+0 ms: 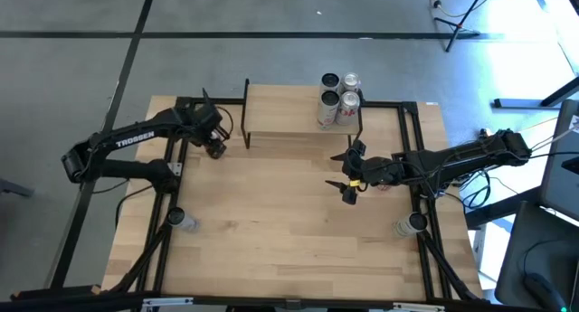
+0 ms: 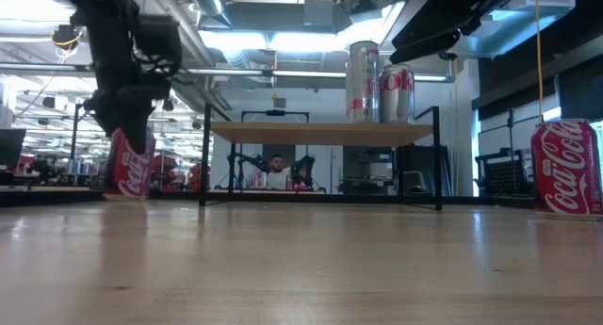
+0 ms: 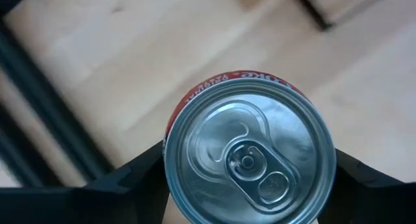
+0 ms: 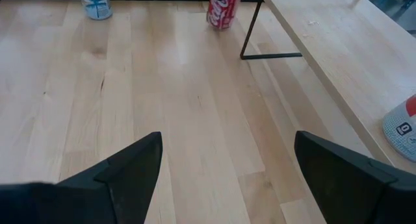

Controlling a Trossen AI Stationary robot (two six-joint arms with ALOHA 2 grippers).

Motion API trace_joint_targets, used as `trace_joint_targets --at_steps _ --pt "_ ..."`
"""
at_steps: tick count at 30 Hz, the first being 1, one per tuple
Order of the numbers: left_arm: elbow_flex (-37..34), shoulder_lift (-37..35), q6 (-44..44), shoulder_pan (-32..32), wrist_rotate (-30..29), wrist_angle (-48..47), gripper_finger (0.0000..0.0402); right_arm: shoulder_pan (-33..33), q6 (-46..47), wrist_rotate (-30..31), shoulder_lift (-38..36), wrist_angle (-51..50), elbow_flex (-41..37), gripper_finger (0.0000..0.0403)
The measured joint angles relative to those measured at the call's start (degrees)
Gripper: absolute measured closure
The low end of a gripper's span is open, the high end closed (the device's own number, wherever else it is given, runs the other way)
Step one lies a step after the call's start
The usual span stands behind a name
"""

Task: Place canned beverage on shelf
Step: Put the left black-red soda can on the shelf

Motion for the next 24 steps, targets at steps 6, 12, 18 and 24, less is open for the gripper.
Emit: trace_joint_targets --at_steps 6,12,18,24 --pt "3.06 -0.02 -4.51 -12.98 0.57 -1.7 0.0142 0.0 0.0 0.0 0.0 0.0 0.0 0.0066" --pt "7.55 -0.02 -11.15 -24.58 -2.35 -1.81 0.0142 0.0 0.0 0.0 0.0 0.0 0.0 0.0066" --pt "14.03 1.24 -16.24 -33.78 -2.95 -3.08 0.0142 0.02 0.0 0.0 0.0 0.0 0.0 0.0066" --pt "22.64 5.48 -16.87 -38.87 -5.77 -3.84 0.0142 0.0 0.0 0.0 0.0 0.0 0.0 0.0066"
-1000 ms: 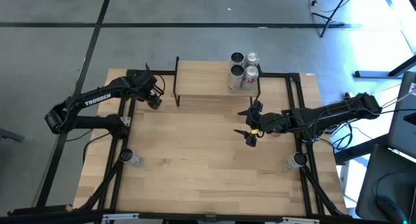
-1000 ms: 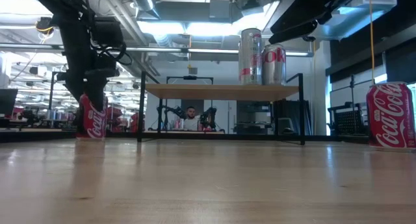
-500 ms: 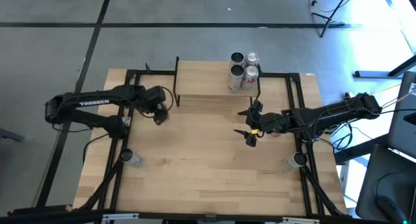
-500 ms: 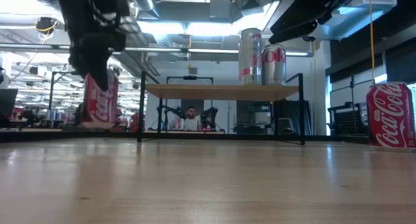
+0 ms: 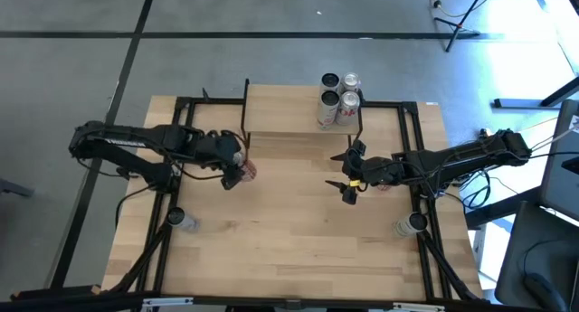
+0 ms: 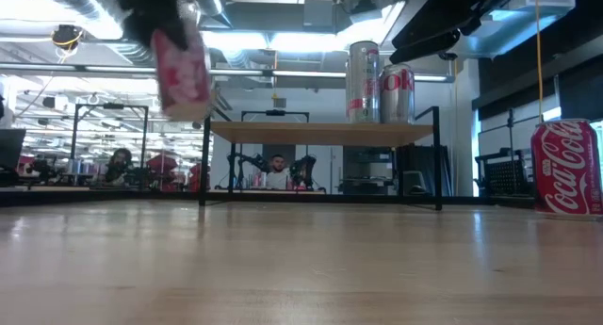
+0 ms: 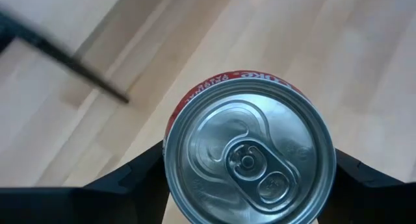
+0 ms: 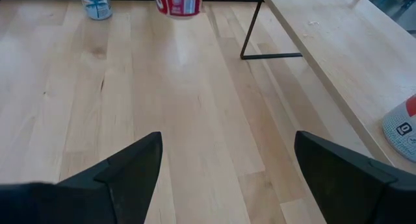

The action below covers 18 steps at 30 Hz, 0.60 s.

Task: Place canned beverage on shelf
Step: Put the left black-red soda can on the shelf

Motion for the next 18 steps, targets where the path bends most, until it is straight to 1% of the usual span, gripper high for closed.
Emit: trace_joint_targets --at_steps 4,7,15,18 --pt "7.48 5.75 3.45 -0.28 -2.67 -0.38 0.0142 0.0 0.0 0.0 0.0 0.0 0.0 0.0066" --pt "14.73 10.69 6.4 1.47 -4.15 -2.06 0.0142 0.0 0.02 0.0 0.0 0.0 0.0 0.0066" --pt "34.99 24.59 15.09 9.3 -3.54 -7.26 0.0142 0.0 0.02 0.0 0.0 0.0 0.0 0.0066" --pt "41.96 29.38 17.29 12.83 -1.58 -8.78 0.0142 0.0 0.02 0.0 0.0 0.0 0.0 0.0066"
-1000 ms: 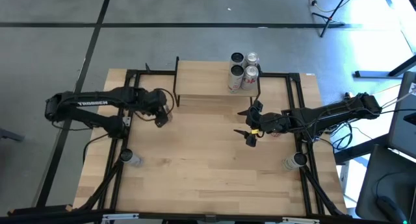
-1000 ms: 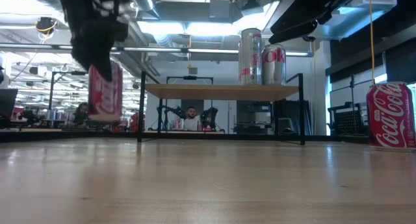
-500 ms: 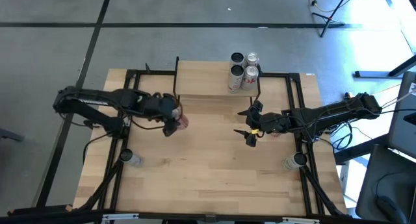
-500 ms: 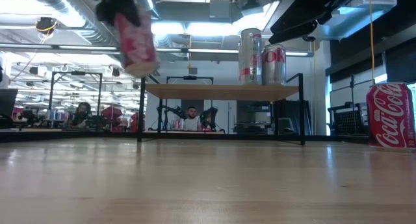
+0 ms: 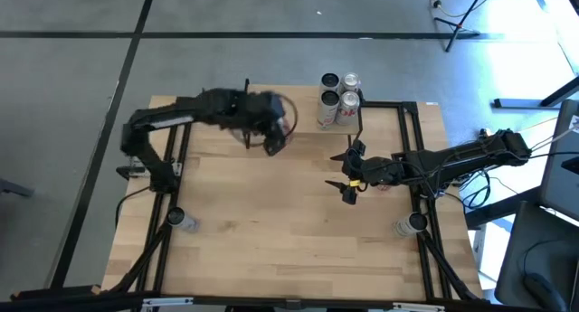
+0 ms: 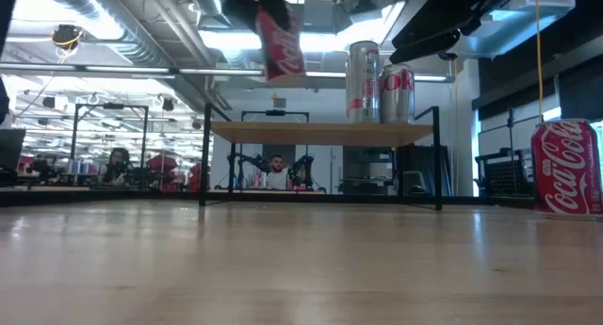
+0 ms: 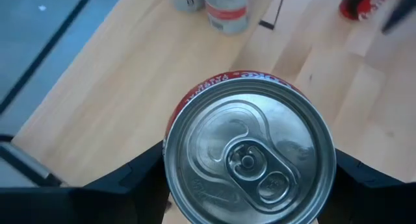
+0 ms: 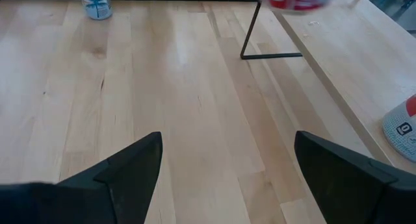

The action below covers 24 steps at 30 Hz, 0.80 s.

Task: Place canned beverage on shelf
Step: Put the left black-red soda can on the shelf

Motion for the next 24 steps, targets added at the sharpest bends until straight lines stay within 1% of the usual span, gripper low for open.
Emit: trace_joint_targets --at_steps 4,8,11,12,16,21,24 --pt "9.8 6.95 1.99 4.42 4.57 -4.05 0.0142 0.01 0.0 0.0 0.0 -0.01 0.0 0.0066" --pt "20.02 14.22 5.5 7.53 4.92 -10.71 0.0142 0.01 0.0 0.0 0.0 -0.01 0.0 0.0066" --pt "26.4 18.46 7.56 9.38 4.97 -12.51 0.0142 0.0 0.0 0.0 0.0 -0.02 0.0 0.0066" --pt "27.49 19.32 8.15 9.9 5.15 -12.43 0.0142 0.0 0.0 0.0 0.0 0.0 0.0 0.0066" --pt "26.6 19.72 9.15 12.37 8.26 -9.18 0.0142 0.0 -0.02 0.0 0.0 -0.05 0.0 0.0066" --pt "26.57 21.18 11.01 14.79 8.74 -6.09 0.0142 0.02 -0.03 0.0 0.02 0.0 0.0 0.0066" --pt "26.57 21.75 11.84 15.98 10.86 -4.33 0.0138 0.02 -0.15 -0.01 0.02 0.0 0.0 0.0066"
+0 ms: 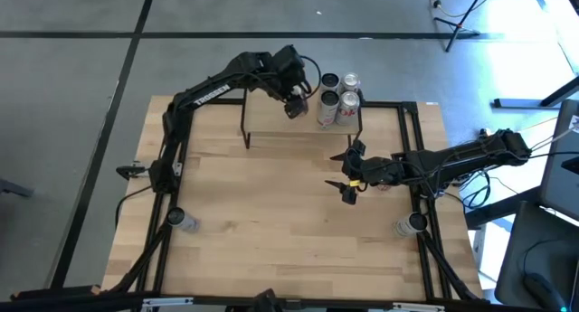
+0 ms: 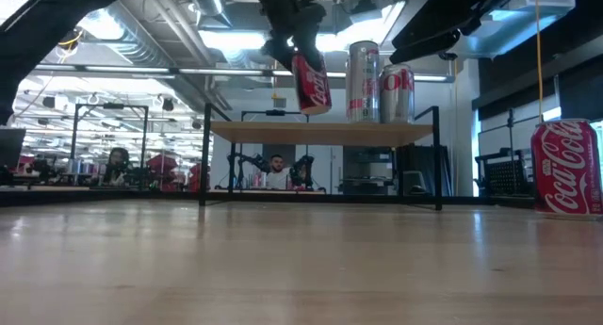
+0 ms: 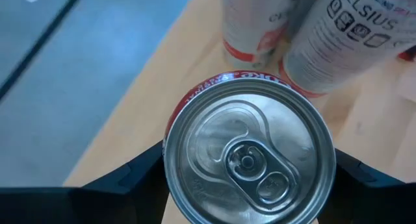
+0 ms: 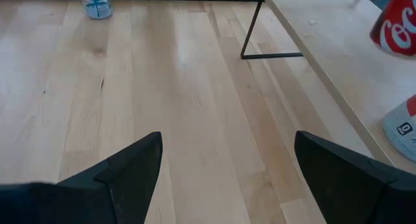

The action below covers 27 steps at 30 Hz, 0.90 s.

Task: Place canned beverage on shelf
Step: Put the left black-red soda can on the shelf

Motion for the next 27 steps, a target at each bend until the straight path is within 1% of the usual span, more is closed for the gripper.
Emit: trace_joint_targets --at_steps 7,15,27 --pt "-0.02 3.91 2.26 1.16 1.31 1.27 0.0132 0.0 -0.03 0.01 0.02 -0.11 0.0 0.0066" --pt "0.09 4.61 4.4 1.16 2.12 2.97 0.013 0.0 -0.09 0.02 0.02 -0.13 0.0 0.0066" --pt "-0.09 4.8 4.38 1.1 2.03 5.4 0.0129 0.0 -0.12 0.03 0.02 -0.13 0.0 0.0066"
